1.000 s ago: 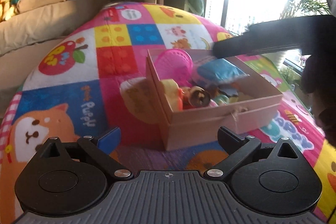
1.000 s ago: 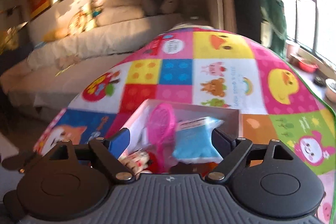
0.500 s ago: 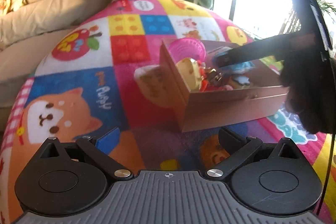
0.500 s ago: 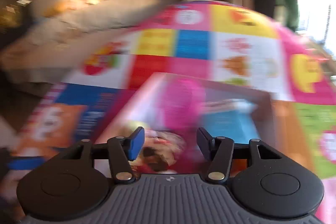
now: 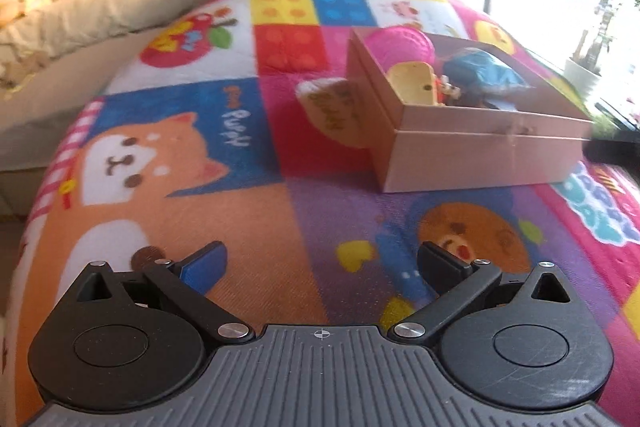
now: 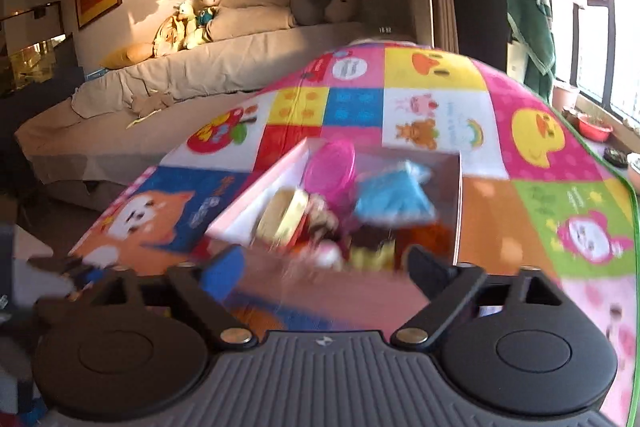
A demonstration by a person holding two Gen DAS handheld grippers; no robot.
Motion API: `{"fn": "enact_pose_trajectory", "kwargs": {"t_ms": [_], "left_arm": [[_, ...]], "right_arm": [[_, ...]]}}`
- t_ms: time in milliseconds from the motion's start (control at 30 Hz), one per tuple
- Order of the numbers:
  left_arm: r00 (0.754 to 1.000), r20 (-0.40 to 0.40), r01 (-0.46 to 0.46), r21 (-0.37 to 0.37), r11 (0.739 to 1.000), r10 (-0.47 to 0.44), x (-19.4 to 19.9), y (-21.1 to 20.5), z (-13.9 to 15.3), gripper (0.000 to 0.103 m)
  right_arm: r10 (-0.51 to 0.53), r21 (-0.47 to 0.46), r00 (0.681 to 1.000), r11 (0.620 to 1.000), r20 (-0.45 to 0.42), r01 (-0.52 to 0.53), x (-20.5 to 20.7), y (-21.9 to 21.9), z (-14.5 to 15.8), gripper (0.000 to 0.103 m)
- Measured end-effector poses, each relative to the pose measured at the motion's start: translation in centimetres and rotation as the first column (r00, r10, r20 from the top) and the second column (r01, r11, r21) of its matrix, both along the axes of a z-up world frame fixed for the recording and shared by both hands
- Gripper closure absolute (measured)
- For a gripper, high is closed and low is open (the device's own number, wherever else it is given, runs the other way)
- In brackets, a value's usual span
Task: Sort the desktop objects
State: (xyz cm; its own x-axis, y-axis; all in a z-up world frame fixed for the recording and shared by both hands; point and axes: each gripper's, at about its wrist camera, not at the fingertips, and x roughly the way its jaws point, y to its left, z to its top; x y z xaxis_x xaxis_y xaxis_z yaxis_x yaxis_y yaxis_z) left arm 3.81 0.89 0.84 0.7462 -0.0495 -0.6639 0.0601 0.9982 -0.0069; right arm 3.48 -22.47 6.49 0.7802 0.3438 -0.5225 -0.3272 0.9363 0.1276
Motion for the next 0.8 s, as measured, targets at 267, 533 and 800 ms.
{"fn": "enact_pose_trajectory", "kwargs": {"t_ms": [267,533,800], "left_arm": [[0.998,0.022,-0.058,0.037,0.998,0.057,0.2,-1.1,-0.9,0.0],[0.995,0.037,-0.094,0.025,0.995,0.093,0.1,-0.2,-1.0,0.0],[0.996,0.036,-0.087,0.017,0.996,0.086,-0.5,0.8,-1.0,0.0]], "right_arm": [[-0.149,-0.118,0.975,0.984,-0.167,0.13,-0.1,1.1,-5.7,0.0],[-0.061,-0.237,0.991,0.971,-0.123,0.03,0.3,5.0,-6.1,0.0],[-0.153,-0.109,0.983,0.984,-0.103,0.142,0.6,3.8,-6.7,0.0]]}}
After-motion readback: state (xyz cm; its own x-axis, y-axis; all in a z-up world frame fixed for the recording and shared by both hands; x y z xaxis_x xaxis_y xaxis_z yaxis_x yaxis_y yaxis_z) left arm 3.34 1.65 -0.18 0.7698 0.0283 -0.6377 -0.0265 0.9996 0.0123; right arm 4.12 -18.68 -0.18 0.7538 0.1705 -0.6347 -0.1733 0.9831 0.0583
